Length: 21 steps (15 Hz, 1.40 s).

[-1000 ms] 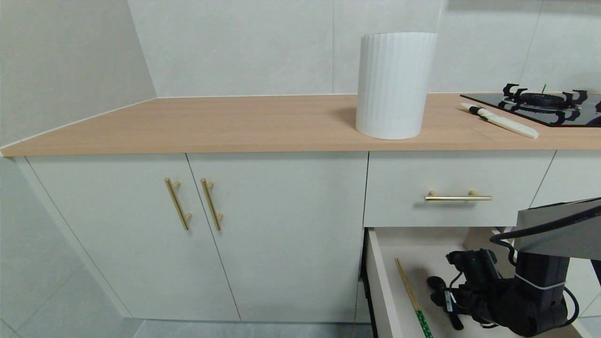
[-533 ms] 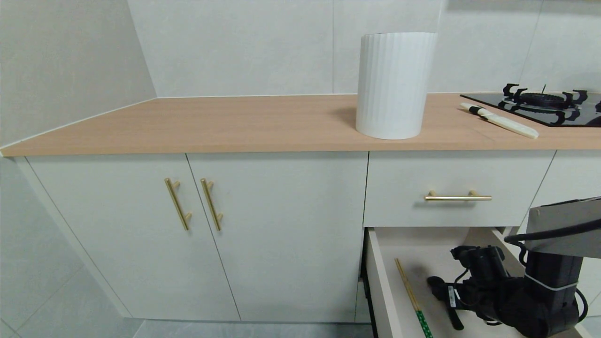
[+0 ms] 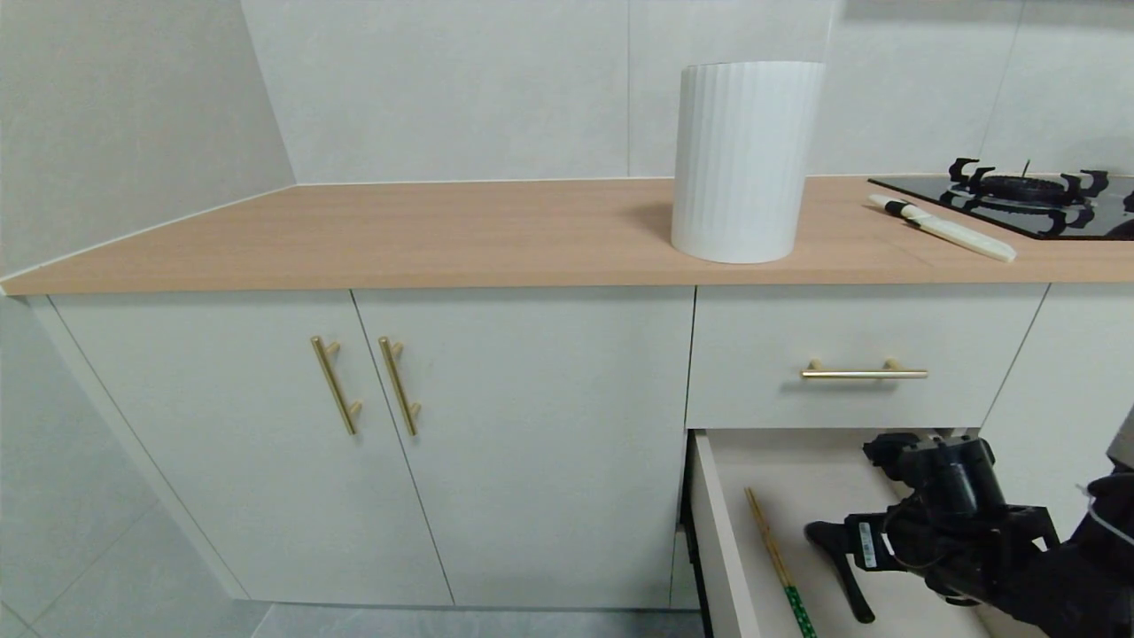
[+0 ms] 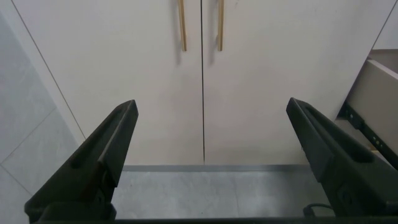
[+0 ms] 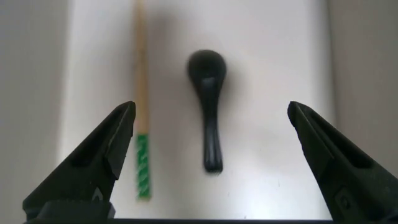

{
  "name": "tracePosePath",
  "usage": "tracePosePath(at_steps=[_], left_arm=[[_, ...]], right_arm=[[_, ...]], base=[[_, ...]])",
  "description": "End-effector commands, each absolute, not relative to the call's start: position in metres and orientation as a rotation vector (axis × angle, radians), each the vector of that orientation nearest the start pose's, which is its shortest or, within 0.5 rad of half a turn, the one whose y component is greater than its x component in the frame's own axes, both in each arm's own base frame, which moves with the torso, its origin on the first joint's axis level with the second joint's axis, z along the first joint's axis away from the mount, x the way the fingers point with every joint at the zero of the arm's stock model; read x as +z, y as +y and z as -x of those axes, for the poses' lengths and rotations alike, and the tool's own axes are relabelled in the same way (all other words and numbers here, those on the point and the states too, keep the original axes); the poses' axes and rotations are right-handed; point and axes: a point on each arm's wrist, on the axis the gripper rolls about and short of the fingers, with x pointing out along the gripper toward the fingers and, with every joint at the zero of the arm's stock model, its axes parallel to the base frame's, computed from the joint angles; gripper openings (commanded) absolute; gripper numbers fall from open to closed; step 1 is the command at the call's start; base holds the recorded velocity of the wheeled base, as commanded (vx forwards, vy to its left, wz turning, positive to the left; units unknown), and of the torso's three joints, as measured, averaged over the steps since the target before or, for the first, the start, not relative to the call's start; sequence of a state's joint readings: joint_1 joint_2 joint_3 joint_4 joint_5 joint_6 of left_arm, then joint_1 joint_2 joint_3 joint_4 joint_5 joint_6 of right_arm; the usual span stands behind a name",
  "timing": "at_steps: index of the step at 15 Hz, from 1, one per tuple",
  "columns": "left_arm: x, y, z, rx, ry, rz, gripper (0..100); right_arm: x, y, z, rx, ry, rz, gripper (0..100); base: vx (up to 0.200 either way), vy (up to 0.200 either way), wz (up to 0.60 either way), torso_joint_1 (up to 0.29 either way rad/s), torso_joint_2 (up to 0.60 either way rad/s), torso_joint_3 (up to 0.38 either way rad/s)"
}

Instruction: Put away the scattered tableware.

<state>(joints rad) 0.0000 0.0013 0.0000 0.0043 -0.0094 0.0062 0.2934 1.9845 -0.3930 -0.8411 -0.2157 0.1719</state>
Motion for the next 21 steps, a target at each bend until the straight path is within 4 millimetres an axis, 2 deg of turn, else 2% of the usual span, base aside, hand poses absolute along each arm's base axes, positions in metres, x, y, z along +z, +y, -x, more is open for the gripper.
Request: tracePosePath(at_steps=[1,4,13,17,19,21], left_arm=[[0.075,0.0,0.023,-0.009,0.006,-0.006,100],[0.075,0.0,0.023,-0.009,0.006,-0.006,100],[0.075,0.0,0.023,-0.009,0.006,-0.006,100],[0.075,0.0,0.023,-0.009,0.006,-0.006,100],[0.075,0.0,0.023,-0.009,0.006,-0.006,100],[0.075,0.0,0.023,-0.009,0.006,-0.006,100]], right_arm=[[0.064,0.078,-0.242,0.059,0.657,0.016,100],[0.074,0.08,-0.234,0.079,0.656,0.02,100],[0.077,0.081,-0.227,0.098,0.647,0.033,100],[0.081,0.082,-0.226,0.105,0.634,0.031,100],[0.086,0.081,-0.211,0.145,0.656,0.094,100],[0.102,0.083,-0.191,0.247,0.669,0.087,100]], base=[[0.0,0.0,0.0,0.0,0.0,0.0],[0.0,0.0,0.0,0.0,0.0,0.0],[-0.2,0.0,0.0,0.002,0.0,-0.001],[0.0,0.0,0.0,0.0,0.0,0.0],[0.0,0.0,0.0,0.0,0.0,0.0],[0.0,0.0,0.0,0.0,0.0,0.0]])
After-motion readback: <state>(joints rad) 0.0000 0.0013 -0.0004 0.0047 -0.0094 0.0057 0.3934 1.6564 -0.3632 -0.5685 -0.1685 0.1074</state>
